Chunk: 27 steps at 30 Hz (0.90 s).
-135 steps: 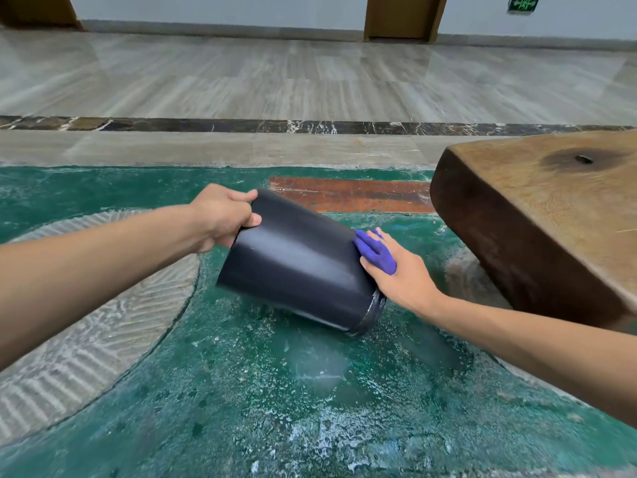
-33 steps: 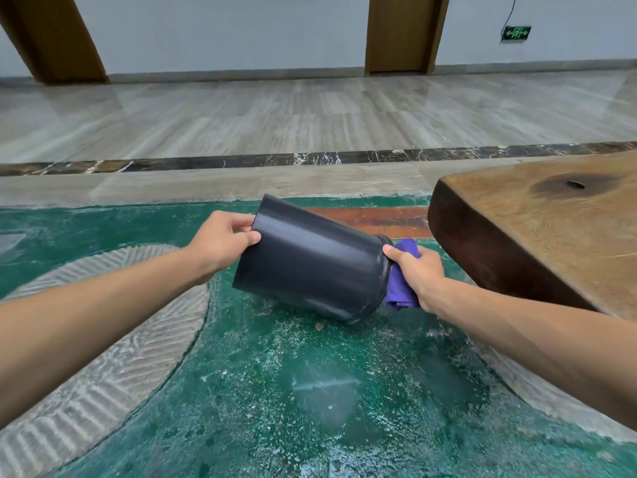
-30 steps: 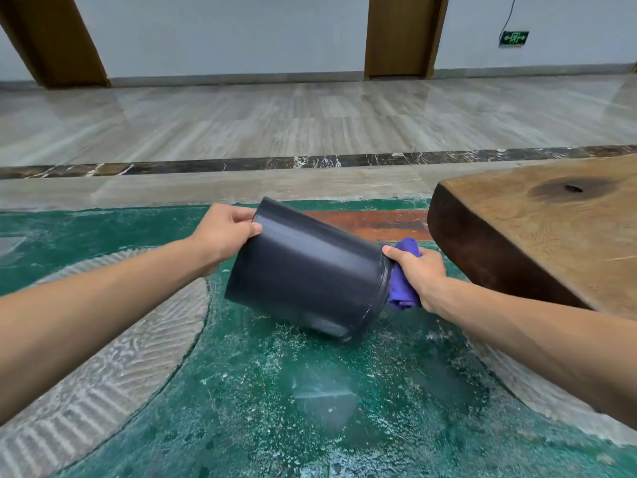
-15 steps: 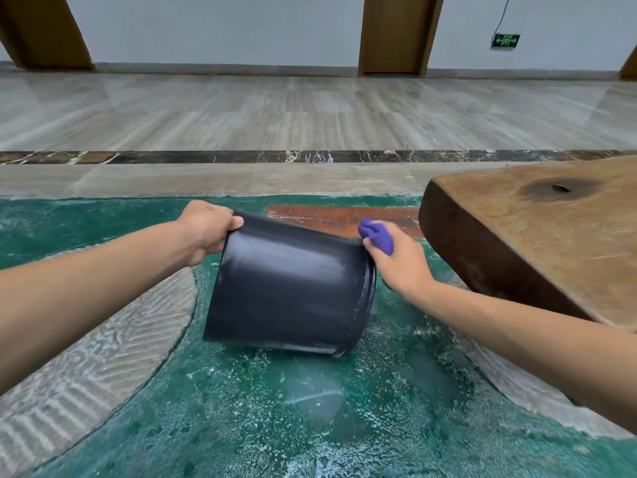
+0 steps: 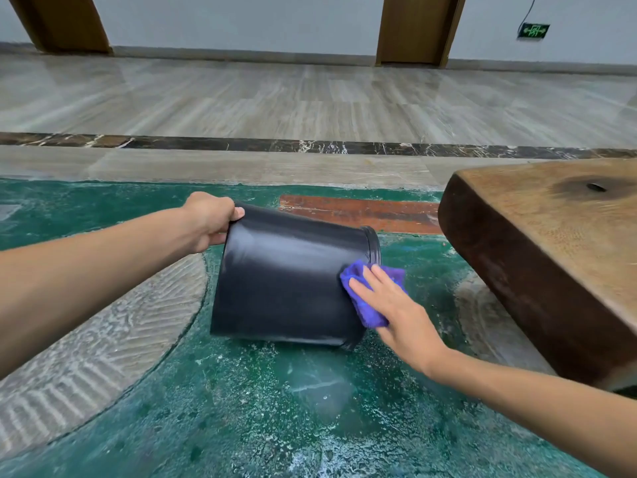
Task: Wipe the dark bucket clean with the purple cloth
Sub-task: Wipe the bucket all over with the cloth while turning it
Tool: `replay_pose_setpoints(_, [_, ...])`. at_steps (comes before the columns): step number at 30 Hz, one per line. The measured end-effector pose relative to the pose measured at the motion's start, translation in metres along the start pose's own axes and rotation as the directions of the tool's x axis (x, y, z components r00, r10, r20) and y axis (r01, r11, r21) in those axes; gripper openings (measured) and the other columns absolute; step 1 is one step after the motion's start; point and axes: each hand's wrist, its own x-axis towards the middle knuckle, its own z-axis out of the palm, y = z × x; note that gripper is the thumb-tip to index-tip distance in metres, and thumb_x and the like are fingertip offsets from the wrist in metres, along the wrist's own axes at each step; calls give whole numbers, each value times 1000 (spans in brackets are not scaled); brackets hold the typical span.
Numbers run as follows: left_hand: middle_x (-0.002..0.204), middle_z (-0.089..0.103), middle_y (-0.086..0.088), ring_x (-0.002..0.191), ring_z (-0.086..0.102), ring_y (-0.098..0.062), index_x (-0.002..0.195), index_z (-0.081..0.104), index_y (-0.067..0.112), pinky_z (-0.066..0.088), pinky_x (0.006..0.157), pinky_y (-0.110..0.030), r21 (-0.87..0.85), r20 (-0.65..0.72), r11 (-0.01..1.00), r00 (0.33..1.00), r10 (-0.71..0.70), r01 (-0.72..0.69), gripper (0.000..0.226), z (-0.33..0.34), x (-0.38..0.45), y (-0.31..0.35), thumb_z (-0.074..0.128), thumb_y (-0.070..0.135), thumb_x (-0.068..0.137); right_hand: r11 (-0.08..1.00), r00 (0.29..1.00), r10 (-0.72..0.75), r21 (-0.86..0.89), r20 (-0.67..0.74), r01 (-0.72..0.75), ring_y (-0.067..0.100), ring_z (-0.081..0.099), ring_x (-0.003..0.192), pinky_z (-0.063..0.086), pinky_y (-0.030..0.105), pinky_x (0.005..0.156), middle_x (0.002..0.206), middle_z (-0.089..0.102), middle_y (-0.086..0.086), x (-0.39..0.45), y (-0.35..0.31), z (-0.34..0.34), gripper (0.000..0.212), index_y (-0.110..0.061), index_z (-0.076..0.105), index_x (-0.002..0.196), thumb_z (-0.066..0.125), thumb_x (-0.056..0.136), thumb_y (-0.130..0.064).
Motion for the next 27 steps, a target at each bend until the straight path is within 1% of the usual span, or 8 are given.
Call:
replay_pose_setpoints(2, [97,56,-8,88,53,-20,83,56,15,54,83,-35,-16,5,999,999,-39,39,15,-3,3,-2,60,4,91,998,983,-58,-22,172,63,20,19,155,21,39,125,165,26,-6,-16,3,7,95,-27,43,154,68,72,13])
replay_pose_setpoints(6, [98,56,-6,87,54,-18,99,59,14,54,67,-28,-69,63,994,995,-80,84,12,-8,3,-4,61,4,92,997,902,-75,53,424,58,-1,26,150,26,31,125,159,29,-23,-45,0,18,82,-42,44,151,62,85,2])
replay_pose_setpoints(8, [98,66,-1,81,64,-14,102,62,13,54,67,-28,-98,105,990,991,-87,97,13,-10,1,-4,62,6,91,988,939,-10,147,345,-43,-5,36,145,34,30,120,156,39,-23,-48,-8,17,76,-41,50,147,57,85,1])
replay_pose_setpoints(12, [99,69,1,88,67,-13,100,65,15,55,86,-30,-153,196,982,977,-81,112,11,-8,-4,-3,65,9,90,917,993,109,389,-39,-86,0,55,133,42,28,113,140,61,-22,-18,-38,-4,44,-29,62,136,62,98,-7])
replay_pose_setpoints(17, [92,70,-3,71,73,-13,101,65,11,62,67,-28,-291,320,941,944,-75,174,11,1,-15,5,61,6,92,885,874,308,452,-377,-117,-5,57,124,39,12,103,133,66,-17,64,-64,-52,35,-28,63,129,63,99,-10])
replay_pose_setpoints(19, [87,71,-6,65,74,-14,97,64,7,60,58,-27,-362,374,907,925,-69,214,9,9,-23,10,59,2,93,876,848,353,457,-395,-153,-5,56,123,37,10,102,136,64,-11,91,-68,-65,36,-22,61,133,59,100,-8])
replay_pose_setpoints(22, [87,72,-9,68,74,-16,94,63,5,61,59,-28,-412,448,876,893,-45,251,10,24,-37,17,56,-2,93,839,871,351,528,-343,-130,-26,55,108,35,-1,92,128,66,-9,113,-81,-62,35,-11,61,135,58,100,-2])
replay_pose_setpoints(27, [94,68,-12,80,69,-20,96,62,3,62,64,-29,-457,456,853,890,-19,252,16,46,-54,24,48,-5,95,864,917,296,484,-269,-137,7,55,135,41,33,114,141,63,-14,108,-107,-22,45,-28,59,140,65,97,-12])
